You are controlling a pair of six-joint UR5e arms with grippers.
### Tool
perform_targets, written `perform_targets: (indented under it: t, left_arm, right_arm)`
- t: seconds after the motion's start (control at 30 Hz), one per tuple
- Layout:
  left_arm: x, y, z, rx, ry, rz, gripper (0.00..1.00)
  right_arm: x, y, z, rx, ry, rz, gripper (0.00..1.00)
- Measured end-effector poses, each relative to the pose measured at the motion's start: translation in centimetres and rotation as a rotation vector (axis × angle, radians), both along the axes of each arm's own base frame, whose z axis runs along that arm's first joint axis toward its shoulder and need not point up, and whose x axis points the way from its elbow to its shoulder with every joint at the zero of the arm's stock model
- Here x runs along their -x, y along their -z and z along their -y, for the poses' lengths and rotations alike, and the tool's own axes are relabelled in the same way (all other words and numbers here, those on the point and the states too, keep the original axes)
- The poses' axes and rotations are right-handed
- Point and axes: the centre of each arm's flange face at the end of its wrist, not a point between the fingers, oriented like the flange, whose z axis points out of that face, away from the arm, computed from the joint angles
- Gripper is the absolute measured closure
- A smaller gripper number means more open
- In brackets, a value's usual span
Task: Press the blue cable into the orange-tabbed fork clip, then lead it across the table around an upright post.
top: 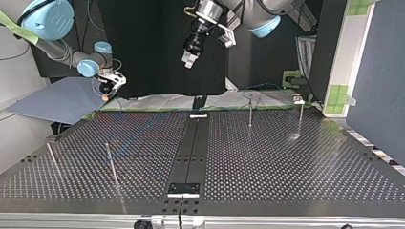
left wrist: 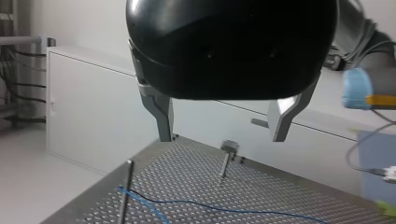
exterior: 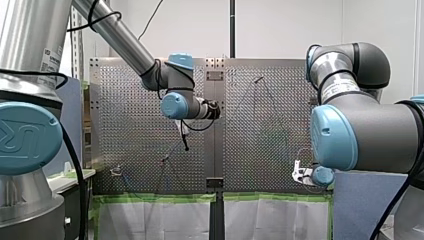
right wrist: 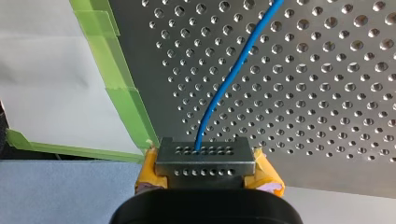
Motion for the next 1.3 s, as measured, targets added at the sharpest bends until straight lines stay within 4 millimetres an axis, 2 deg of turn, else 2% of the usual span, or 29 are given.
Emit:
perform_targets:
  t: [0.33,0.67,0.9,1.3]
  left_arm:
    - [2.3,3.4,-2.4,-0.060,-0.017,-0.061,0.00]
    - [4.2,6.5,-5.7,-0.164,-0.082,-0.104,0.00]
    - [4.0,6.8,-6.9,-0.196,-0.157,-0.102,0.00]
    - [3.5,6.9,-7.3,-0.207,-0.182,-0.098,0.00]
  right_arm:
    - [-0.1,0.0,0.0,0.000,-0.003,0.000,1.00]
    - [-0.5,-0.1,0.0,0.010,-0.040,0.007,1.00]
    - [-0.4,-0.2,0.3,0.027,-0.061,0.016,1.00]
    - [-0.3,-0.2,0.3,0.028,-0.058,0.015,1.00]
